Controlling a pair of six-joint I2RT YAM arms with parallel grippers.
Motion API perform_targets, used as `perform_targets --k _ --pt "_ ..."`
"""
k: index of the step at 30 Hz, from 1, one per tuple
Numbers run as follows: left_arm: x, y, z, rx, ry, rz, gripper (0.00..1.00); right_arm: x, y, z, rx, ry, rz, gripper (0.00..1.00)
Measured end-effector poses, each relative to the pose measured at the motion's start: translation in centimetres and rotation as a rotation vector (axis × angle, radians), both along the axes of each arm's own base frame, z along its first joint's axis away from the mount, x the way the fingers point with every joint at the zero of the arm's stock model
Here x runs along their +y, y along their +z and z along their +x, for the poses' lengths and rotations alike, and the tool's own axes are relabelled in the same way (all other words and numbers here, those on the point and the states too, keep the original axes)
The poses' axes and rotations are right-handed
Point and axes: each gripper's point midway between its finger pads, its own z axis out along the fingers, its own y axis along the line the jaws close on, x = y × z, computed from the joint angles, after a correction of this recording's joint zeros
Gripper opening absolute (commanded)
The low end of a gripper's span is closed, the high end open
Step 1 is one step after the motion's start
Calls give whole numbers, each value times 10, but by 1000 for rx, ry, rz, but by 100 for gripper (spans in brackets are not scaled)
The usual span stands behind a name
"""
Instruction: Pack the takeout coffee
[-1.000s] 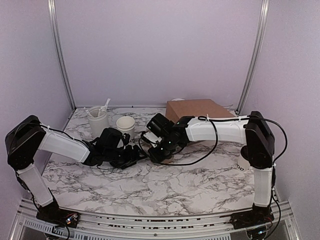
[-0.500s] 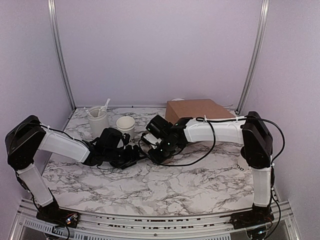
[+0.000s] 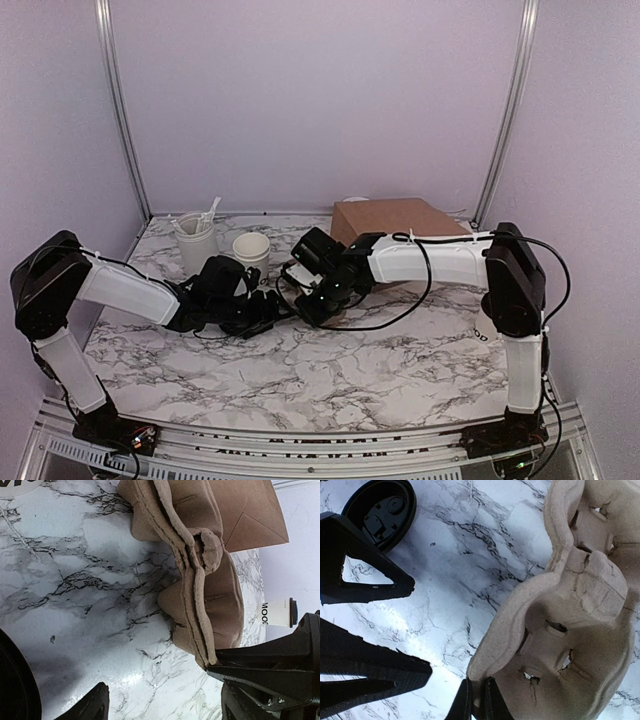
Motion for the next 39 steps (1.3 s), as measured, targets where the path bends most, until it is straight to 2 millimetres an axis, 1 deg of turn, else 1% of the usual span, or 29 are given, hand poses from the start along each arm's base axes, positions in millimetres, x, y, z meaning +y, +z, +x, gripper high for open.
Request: perform_targets --k 7,12,19,29,39 --pt "0 0 0 0 0 0 77 1 1 -1 7 -3 8 6" --pt "-3 3 2 -5 -2 -7 77 2 7 -2 12 -10 26 6" --pt "-7 7 6 -14 -6 -20 77 0 16 -9 31 -6 57 6" --pt "-9 6 7 -12 -7 -18 73 -1 16 -11 50 -15 81 6" --pt "-12 4 6 -12 -13 -19 72 -1 19 -13 62 -11 99 6"
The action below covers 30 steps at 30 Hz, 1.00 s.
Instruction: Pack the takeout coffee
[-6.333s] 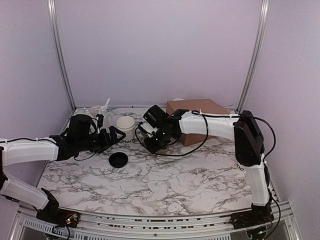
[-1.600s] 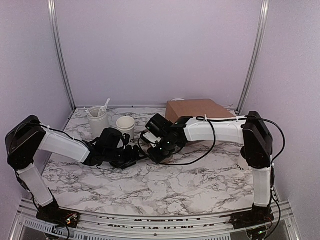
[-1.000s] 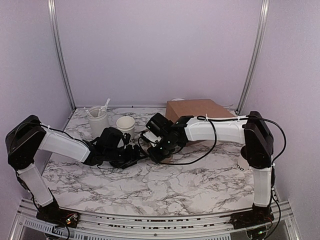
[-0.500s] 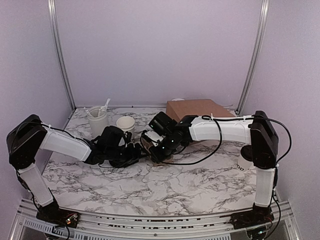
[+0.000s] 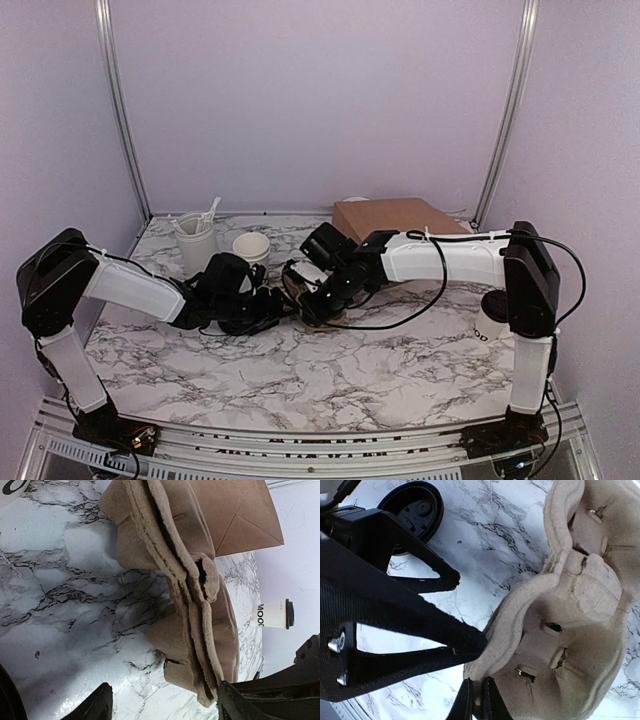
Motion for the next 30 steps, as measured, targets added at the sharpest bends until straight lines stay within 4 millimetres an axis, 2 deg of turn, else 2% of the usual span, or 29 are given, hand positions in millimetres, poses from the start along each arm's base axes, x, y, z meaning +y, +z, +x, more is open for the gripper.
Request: perform_targets --k 13,25,30 --pt "0 -10 0 14 -1 13 72 -1 5 -1 8 1 23 8" --pt "-4 -7 2 8 -5 6 72 -1 7 -2 17 4 45 15" --pt "-4 -7 2 8 -5 6 72 -2 6 1 22 -13 53 27"
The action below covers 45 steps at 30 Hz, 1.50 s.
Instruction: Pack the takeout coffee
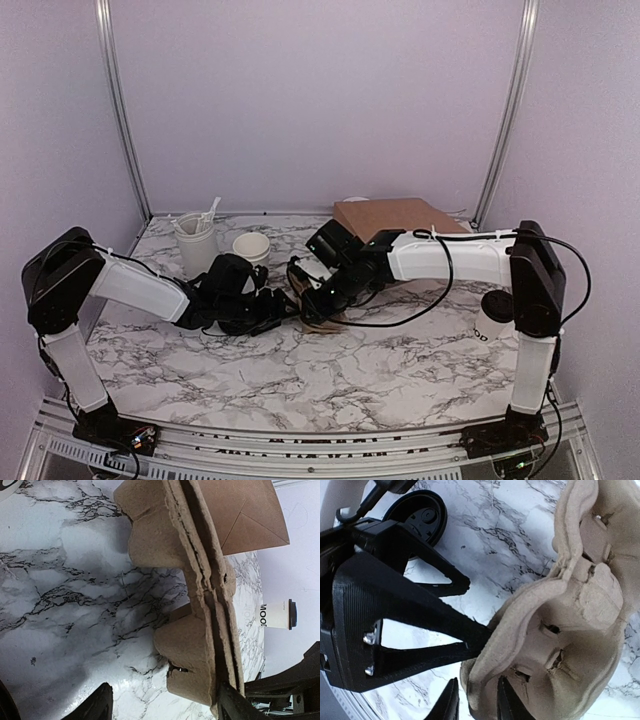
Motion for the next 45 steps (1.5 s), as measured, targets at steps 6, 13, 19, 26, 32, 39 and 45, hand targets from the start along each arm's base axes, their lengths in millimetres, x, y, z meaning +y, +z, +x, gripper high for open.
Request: perform_targets --k 6,13,19,26,32,39,45 --pt "0 0 0 0 -1 0 72 -2 0 5 1 -19 8 24" --pt "0 0 0 0 -1 0 72 -3 6 6 -4 -28 20 27" --pt "0 0 0 1 -1 0 72 -4 13 6 -20 -25 25 29" --pt "0 0 0 1 -1 0 72 -10 12 7 -41 -13 -5 28" --pt "0 0 0 1 -2 0 72 -13 9 4 -46 8 -30 26" --pt "0 0 0 1 -2 0 72 -14 8 1 -46 25 -42 30" --pt "0 0 0 1 -2 0 72 -12 7 -3 -52 47 -47 27"
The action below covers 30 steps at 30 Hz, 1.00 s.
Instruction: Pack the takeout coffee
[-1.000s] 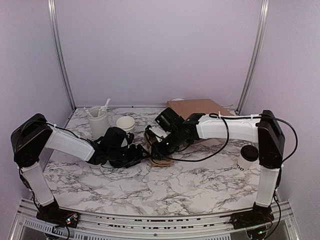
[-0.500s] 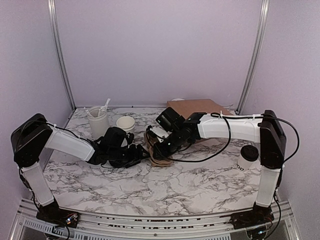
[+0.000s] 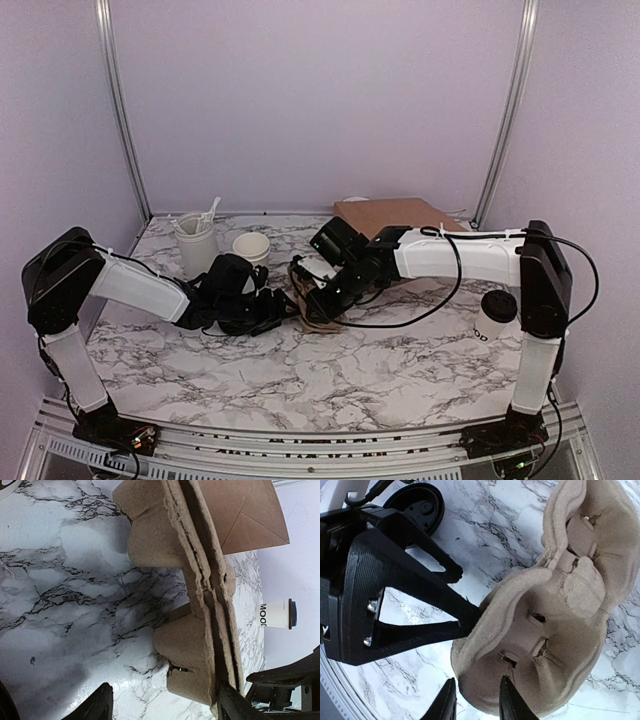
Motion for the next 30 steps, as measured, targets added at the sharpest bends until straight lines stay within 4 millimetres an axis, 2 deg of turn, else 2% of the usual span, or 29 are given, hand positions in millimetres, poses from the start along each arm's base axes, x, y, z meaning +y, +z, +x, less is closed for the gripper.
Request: perform_targets --k 9,16,30 --pt "0 0 0 0 0 0 72 0 -1 -2 0 7 -5 19" --pt "0 0 0 1 -3 -2 71 0 -1 -2 0 10 -6 24" --pt "0 0 0 1 -3 -2 71 -1 -4 -5 7 28 -15 22"
